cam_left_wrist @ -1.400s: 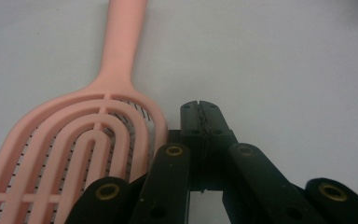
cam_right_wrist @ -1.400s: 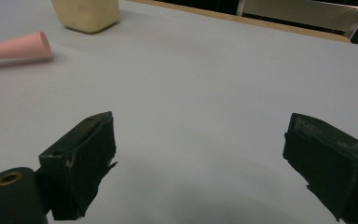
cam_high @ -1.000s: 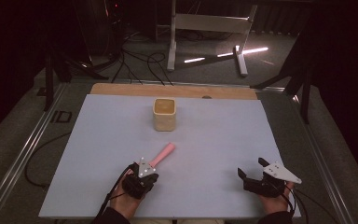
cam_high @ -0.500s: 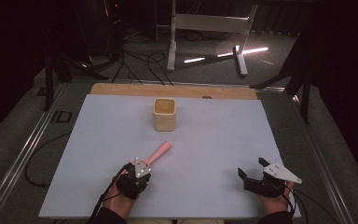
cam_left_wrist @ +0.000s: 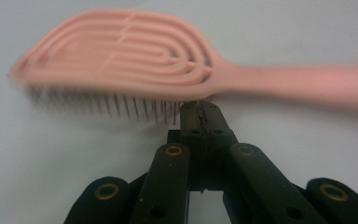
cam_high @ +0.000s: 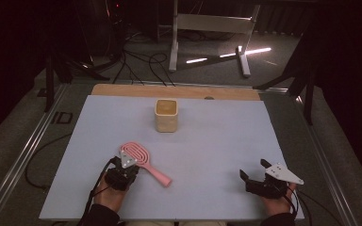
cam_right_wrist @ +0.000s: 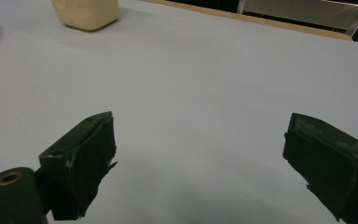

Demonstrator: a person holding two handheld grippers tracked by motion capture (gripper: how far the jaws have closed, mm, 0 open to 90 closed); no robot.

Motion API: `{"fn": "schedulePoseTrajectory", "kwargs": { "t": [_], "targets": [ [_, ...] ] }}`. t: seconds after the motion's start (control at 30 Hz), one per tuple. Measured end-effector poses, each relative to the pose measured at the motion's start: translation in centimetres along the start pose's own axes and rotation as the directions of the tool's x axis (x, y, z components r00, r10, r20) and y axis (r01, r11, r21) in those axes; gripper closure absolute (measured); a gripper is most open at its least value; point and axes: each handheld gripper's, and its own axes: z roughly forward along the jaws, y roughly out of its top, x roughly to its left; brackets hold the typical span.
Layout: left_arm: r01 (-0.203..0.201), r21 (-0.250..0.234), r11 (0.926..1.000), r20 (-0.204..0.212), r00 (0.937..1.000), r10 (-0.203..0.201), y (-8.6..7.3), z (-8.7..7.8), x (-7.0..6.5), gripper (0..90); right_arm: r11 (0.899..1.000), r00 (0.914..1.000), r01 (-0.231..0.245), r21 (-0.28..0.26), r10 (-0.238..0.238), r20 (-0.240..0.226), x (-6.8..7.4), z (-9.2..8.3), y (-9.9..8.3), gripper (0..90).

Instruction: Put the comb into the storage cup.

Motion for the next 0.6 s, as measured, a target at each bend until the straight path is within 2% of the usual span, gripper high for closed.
{"fn": "schedulePoseTrajectory", "kwargs": {
  "t": [0.2,0.33,0.6],
  "targets": [
    [0.025,-0.003,0.9997,-0.004,0.9997,-0.025,0.3,0.8,1.2,89.6,1.0,1.0,0.0,0.002,0.0,0.0,0.0,0.1,0.0,8.9],
    [0.023,-0.011,0.9997,0.011,0.9997,-0.023,1.0,1.4,1.9,89.3,1.0,1.0,0.002,0.004,-0.002,-0.001,0.0,0.1,0.0,8.9],
    [0.039,-0.026,0.9989,-0.011,0.9992,-0.039,2.0,2.4,2.8,89.4,1.0,1.0,-0.006,0.002,0.006,0.006,-0.1,0.0,-0.1,8.9]
  ]
}}
